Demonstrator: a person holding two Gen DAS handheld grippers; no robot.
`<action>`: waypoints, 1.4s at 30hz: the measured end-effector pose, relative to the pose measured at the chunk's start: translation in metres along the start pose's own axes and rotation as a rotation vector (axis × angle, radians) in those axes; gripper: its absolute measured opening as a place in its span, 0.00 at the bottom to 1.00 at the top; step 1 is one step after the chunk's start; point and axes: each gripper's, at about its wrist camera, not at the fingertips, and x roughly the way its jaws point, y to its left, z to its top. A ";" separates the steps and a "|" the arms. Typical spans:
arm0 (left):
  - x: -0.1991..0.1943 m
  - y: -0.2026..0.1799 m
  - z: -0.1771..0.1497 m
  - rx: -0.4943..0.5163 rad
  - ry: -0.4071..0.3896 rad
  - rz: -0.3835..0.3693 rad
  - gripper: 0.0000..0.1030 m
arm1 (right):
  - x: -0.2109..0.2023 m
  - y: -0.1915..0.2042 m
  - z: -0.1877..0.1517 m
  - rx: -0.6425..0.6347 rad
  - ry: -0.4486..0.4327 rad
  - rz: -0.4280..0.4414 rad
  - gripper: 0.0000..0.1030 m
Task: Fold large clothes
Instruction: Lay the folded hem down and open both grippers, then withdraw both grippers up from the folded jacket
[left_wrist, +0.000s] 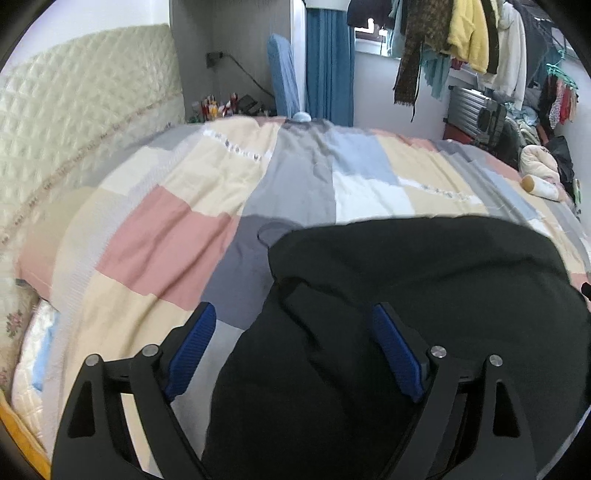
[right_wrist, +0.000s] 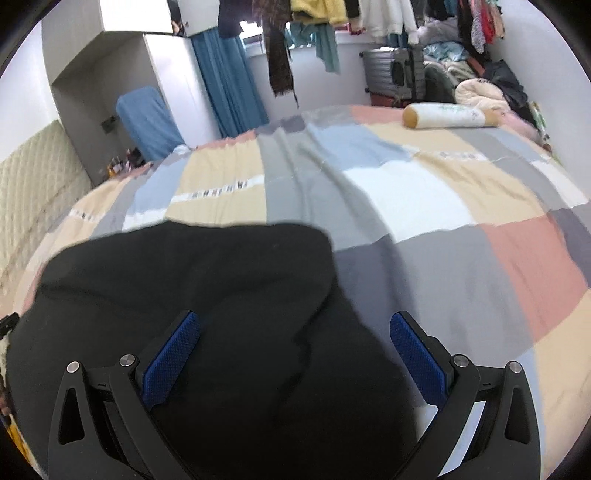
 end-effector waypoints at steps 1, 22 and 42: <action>-0.010 -0.001 0.004 0.001 -0.013 -0.005 0.86 | -0.009 0.001 0.003 -0.004 -0.015 -0.003 1.00; -0.333 -0.040 0.033 0.057 -0.343 -0.099 1.00 | -0.354 0.088 0.043 -0.153 -0.475 0.225 1.00; -0.398 -0.063 -0.094 0.029 -0.376 -0.163 1.00 | -0.420 0.134 -0.098 -0.250 -0.513 0.266 1.00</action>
